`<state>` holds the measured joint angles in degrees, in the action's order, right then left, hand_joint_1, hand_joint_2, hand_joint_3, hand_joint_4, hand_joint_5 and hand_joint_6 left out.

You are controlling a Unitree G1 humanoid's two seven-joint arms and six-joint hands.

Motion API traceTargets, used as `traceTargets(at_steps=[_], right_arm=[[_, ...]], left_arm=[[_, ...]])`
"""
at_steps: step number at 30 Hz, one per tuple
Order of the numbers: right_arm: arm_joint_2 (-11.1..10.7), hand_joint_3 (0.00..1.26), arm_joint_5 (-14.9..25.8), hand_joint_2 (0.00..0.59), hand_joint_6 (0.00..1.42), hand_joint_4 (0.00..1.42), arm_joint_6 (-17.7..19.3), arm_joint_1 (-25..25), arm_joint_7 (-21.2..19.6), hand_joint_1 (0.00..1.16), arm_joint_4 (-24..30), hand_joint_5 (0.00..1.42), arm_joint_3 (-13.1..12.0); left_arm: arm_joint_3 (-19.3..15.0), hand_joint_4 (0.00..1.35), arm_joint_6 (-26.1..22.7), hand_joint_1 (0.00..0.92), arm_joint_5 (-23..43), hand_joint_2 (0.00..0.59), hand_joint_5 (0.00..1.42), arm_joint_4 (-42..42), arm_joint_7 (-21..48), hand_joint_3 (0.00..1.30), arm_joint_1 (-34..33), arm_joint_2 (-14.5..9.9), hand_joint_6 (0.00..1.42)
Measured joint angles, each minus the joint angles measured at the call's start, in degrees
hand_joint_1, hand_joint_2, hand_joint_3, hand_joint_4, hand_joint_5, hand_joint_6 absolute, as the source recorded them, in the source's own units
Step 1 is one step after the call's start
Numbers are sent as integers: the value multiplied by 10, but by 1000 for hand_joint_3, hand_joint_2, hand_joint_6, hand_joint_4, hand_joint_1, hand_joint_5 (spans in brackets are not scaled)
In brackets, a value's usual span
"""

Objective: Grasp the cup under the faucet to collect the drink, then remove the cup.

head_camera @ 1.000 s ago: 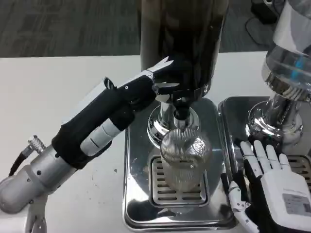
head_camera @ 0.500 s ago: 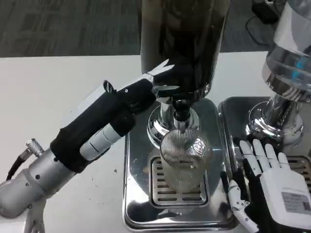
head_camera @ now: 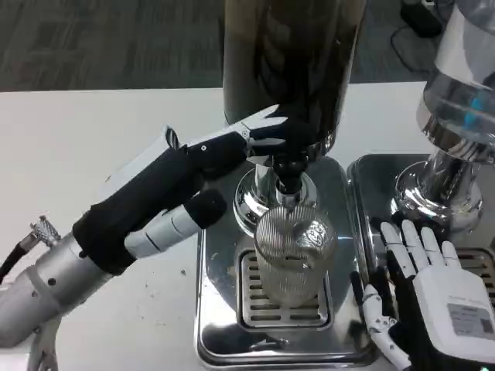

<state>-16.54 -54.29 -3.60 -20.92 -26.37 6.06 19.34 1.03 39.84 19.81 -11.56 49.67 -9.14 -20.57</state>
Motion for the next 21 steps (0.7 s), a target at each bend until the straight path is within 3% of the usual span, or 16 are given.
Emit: traceTargets(at_steps=[13, 19, 21], right_arm=[[2, 75, 16, 567, 0, 0, 3, 5, 0, 0, -10, 0, -4], [4, 37, 69, 460, 0, 0, 32, 3, 1, 35, -9, 0, -18], [5, 4, 108, 363, 10, 0, 42, 2, 20, 73, 0, 0, -29]], left_arm=[[7, 156, 30, 0, -26, 166, 374, 9, -17, 341, 0, -23, 248], [16, 162, 39, 0, -28, 172, 376, 9, -24, 351, -1, -33, 261], [19, 165, 42, 0, -29, 173, 376, 9, -28, 353, -1, -36, 262]])
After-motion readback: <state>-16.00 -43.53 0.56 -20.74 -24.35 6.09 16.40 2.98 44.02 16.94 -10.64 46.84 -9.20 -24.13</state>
